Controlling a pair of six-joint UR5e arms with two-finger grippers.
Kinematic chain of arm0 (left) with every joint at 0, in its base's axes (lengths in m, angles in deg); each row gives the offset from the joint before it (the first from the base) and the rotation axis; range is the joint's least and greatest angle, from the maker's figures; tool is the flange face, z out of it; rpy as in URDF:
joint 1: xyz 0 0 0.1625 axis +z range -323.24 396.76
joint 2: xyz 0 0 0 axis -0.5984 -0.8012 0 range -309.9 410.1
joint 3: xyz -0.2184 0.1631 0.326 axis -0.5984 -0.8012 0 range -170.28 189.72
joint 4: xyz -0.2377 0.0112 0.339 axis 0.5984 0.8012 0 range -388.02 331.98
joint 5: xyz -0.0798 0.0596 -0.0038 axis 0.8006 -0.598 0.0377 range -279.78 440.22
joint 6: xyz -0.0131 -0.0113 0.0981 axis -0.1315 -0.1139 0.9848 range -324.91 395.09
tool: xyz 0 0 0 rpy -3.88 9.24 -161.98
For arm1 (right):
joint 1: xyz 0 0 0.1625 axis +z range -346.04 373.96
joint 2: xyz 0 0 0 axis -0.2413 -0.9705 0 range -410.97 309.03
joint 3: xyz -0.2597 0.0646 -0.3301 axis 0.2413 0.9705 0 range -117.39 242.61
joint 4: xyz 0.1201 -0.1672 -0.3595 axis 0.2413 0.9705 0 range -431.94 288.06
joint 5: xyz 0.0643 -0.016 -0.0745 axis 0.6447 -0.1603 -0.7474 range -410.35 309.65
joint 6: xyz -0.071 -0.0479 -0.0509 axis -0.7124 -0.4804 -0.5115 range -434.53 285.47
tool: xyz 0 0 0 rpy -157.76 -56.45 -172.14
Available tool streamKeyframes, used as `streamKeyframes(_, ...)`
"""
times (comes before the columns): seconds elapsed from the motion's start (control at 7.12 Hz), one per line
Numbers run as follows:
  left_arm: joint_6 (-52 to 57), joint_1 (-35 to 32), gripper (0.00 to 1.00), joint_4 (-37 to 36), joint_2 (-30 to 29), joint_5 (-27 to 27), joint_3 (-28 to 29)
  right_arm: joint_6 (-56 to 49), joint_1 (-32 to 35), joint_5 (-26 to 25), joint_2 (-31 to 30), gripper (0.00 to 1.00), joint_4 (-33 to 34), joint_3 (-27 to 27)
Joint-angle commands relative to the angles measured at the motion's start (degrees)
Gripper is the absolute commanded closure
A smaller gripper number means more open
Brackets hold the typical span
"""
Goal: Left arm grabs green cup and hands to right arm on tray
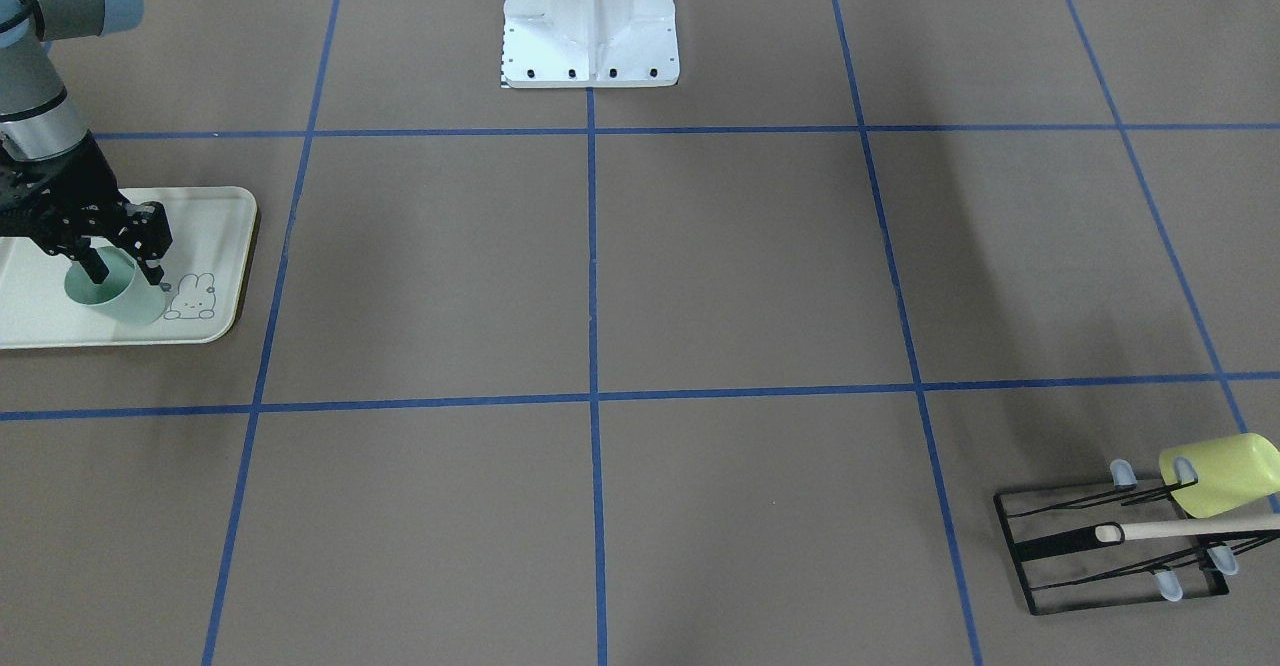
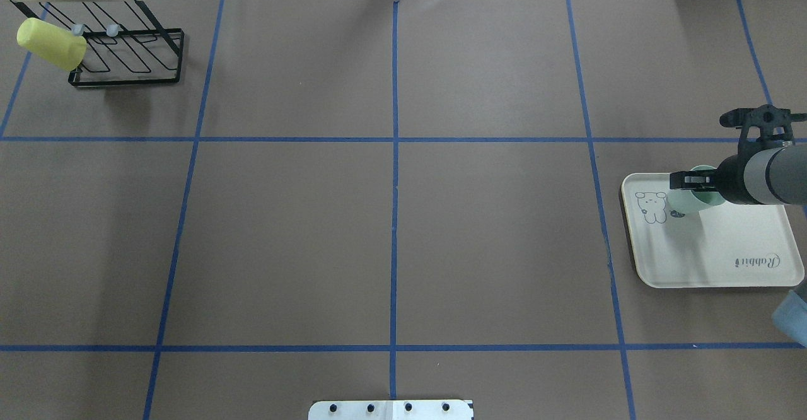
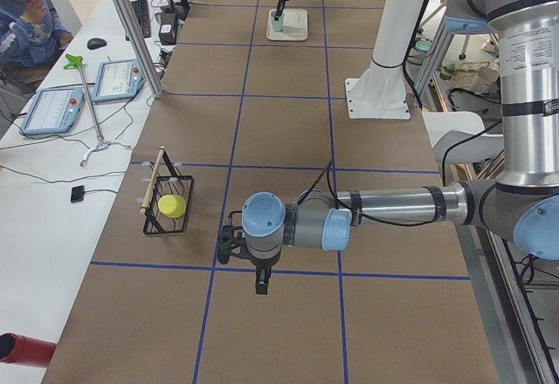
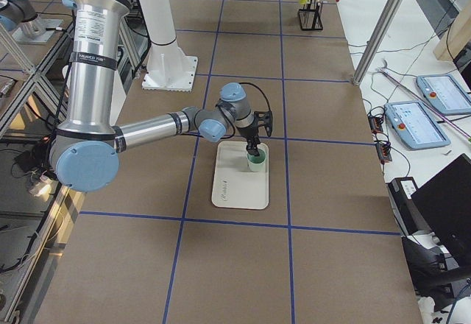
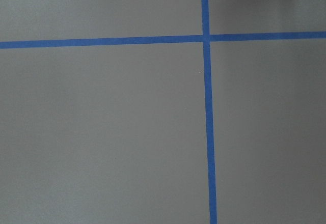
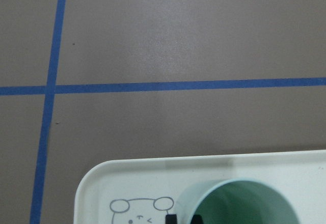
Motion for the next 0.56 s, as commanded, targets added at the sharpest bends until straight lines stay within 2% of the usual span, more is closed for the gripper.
streamKeyframes(0.0,0.0,0.01,0.0,0.16,0.08,0.0,0.47,-2.04,1.36,1.02,0.7,0.0,0.66,-1.17)
streamKeyframes(0.14,0.09,0.01,0.0,0.25,0.08,0.0,0.56,-5.01,4.68,4.76,2.09,0.0,2.31,-1.17)
streamKeyframes(0.42,0.27,0.1,0.0,0.78,-0.18,0.09,1.26,-15.79,12.32,11.54,5.18,0.0,9.86,-1.08)
